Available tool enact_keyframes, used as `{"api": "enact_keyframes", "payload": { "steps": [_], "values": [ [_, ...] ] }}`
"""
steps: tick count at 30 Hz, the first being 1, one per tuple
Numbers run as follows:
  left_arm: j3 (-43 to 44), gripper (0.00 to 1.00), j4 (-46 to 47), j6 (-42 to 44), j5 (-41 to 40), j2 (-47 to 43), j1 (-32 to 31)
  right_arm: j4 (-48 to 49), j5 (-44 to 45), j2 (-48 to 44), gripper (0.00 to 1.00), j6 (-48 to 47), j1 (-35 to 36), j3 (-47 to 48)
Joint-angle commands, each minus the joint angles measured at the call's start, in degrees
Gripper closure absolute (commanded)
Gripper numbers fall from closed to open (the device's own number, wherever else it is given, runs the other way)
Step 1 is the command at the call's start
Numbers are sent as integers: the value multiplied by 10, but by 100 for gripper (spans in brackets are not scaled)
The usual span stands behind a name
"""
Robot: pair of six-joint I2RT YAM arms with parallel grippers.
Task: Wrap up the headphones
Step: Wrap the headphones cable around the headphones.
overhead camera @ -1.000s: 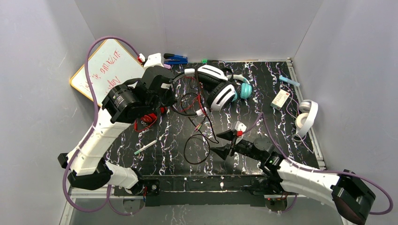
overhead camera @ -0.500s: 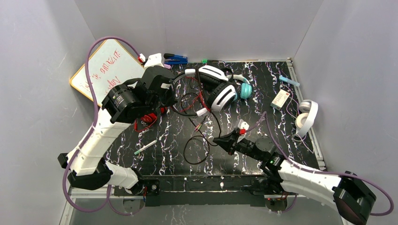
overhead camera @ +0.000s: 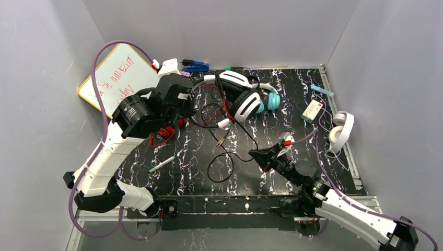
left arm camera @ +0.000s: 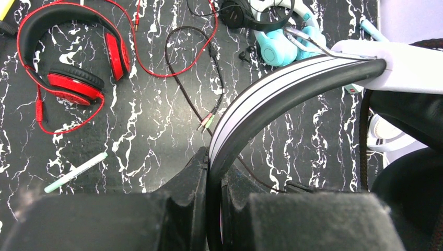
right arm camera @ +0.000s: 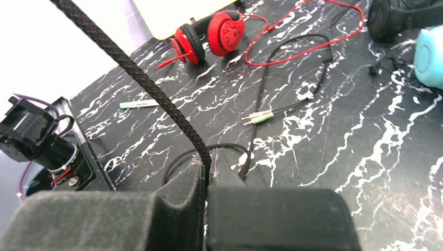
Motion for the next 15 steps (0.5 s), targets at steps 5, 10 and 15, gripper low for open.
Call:
{"api": "enact_keyframes", "payload": {
  "steps": [5, 10, 15],
  "values": [
    [4, 100, 74, -39, 22, -49, -1, -47, 3, 12, 99, 51, 2, 14],
    [0, 100, 89, -39, 64, -60, -1, -48, -22, 81, 99, 51, 2, 46],
    [-35, 100, 141, -7, 172, -77, -1, -76, -94, 132, 99, 28, -2, 100]
  ]
}}
